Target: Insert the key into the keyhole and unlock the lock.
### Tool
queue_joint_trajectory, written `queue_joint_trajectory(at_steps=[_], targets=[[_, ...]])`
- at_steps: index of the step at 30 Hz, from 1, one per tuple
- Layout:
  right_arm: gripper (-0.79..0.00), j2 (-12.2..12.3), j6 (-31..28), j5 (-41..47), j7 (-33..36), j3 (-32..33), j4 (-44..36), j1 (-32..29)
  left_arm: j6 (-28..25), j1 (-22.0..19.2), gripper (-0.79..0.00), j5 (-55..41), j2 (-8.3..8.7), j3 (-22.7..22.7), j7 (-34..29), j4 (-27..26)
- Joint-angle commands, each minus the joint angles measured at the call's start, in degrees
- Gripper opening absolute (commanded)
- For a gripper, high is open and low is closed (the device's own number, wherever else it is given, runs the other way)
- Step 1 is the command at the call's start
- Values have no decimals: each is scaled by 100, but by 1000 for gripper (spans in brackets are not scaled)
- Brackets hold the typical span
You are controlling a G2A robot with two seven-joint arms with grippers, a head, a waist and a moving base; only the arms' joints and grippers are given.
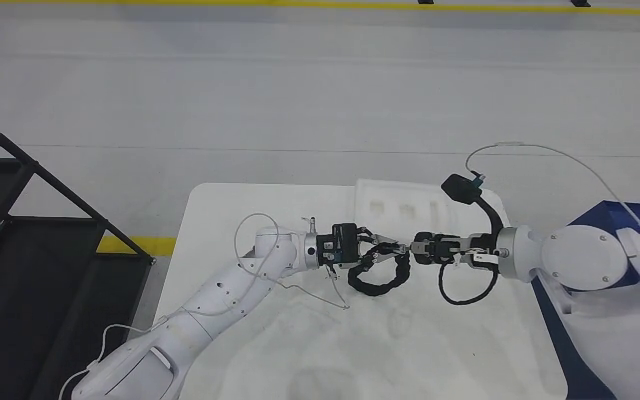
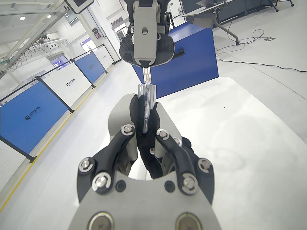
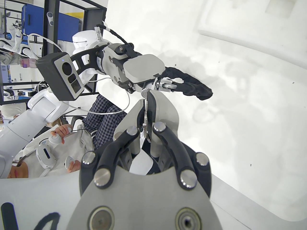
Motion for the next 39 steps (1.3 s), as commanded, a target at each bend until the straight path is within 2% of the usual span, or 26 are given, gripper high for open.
queue_joint_trajectory(at_steps=[1,24,25,26,27,36,39], targets=[[-785,5,0,-6,-7,-14,6,7,-11,3,-785,9,-1,-8,11,-10],[-785,48,53,-69,-74,-244,15,130,-96,55,-785,47,-19,-86,2,-56],[-554,49,60,-72,-83,-254,17,137,-104,60,-785,47,-19,-88,6,-51],[-43,50,66,-78,-86,-266,18,146,-114,64,-785,42,-20,-92,7,-45],[0,51,69,-76,-86,-277,20,155,-125,67,-785,34,-20,-96,4,-40],[0,56,-77,-8,-176,-304,59,288,-418,96,-785,-265,-41,-132,-17,60],[0,55,-436,83,-197,-290,75,371,-613,104,-785,-493,-56,-152,-77,147]])
